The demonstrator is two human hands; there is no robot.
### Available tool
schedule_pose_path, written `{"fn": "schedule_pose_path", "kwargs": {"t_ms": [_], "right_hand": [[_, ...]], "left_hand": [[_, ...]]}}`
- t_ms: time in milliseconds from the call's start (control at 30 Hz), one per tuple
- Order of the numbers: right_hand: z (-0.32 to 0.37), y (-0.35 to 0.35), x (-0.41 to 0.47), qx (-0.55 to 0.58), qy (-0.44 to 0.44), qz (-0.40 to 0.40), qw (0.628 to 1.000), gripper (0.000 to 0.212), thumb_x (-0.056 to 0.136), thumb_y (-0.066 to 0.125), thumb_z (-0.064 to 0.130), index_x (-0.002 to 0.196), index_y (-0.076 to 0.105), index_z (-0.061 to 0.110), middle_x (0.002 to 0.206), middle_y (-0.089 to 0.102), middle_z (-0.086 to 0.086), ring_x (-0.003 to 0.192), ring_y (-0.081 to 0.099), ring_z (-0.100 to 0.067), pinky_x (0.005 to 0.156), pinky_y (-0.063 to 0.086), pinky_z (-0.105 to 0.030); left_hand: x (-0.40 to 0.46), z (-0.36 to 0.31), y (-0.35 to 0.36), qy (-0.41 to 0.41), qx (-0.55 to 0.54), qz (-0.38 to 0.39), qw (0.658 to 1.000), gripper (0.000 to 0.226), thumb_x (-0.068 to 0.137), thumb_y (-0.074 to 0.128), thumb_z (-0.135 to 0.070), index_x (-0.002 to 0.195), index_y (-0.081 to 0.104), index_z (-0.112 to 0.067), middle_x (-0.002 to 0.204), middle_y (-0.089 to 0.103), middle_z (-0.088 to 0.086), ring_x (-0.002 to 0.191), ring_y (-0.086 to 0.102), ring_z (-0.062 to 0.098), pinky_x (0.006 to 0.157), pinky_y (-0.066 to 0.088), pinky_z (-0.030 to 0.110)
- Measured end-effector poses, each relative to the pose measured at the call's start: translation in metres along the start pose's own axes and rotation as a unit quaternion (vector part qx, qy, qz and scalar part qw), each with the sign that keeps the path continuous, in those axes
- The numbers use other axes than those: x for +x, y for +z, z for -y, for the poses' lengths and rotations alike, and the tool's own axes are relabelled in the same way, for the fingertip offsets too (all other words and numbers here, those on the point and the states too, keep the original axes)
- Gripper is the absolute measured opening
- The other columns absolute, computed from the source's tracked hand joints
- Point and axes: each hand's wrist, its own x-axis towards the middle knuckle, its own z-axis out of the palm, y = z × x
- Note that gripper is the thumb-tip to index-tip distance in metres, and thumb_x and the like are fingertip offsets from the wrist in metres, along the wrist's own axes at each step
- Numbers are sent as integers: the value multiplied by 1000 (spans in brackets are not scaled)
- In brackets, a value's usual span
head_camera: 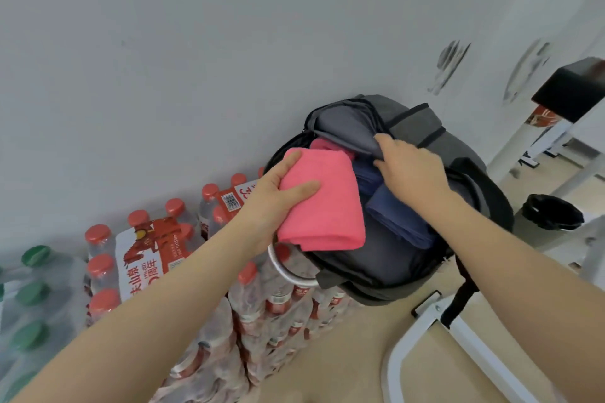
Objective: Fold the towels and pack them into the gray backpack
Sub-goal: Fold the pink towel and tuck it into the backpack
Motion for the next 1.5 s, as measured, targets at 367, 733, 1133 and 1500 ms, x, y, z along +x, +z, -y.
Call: {"fn": "schedule_pose_path", "kwargs": {"t_ms": [367, 733, 1133, 1500], "right_hand": [[-10, -11, 7, 85, -1, -36, 996, 39, 97, 42, 27, 133, 34, 17, 118, 58, -13, 98, 57, -40, 70, 42, -41], [-12, -10, 5, 78, -15, -34, 996, 37, 98, 38, 28, 133, 34, 17, 116, 58, -11, 95, 58, -39, 65, 38, -36], [-8, -2, 0, 74, -51, -13, 996, 48, 94, 46, 33, 137, 31, 16, 118, 55, -12, 96, 60, -34, 73, 42, -39], [47, 17, -23, 67, -104, -62, 990, 51, 81, 57, 36, 122, 54, 7, 134, 52, -15, 129, 42, -36, 110, 13, -58]], "left_hand": [[21, 31, 40, 180, 674, -122, 706, 80, 84, 26, -67, 148, 9, -23, 153, -21, 12, 142, -11, 33, 114, -3, 51], [55, 39, 37, 187, 743, 54, 640, 85, 75, 27, -79, 146, 9, -36, 157, -6, 8, 144, -8, 29, 115, -7, 41], [92, 28, 59, 153, 738, 61, 654, 83, 80, 40, -70, 147, 10, -32, 157, 5, 4, 145, -1, 26, 117, 0, 40], [-19, 32, -27, 240, 668, -71, 701, 59, 84, 38, -46, 127, 52, -9, 110, 64, 10, 98, 62, 30, 78, 53, 39]]}}
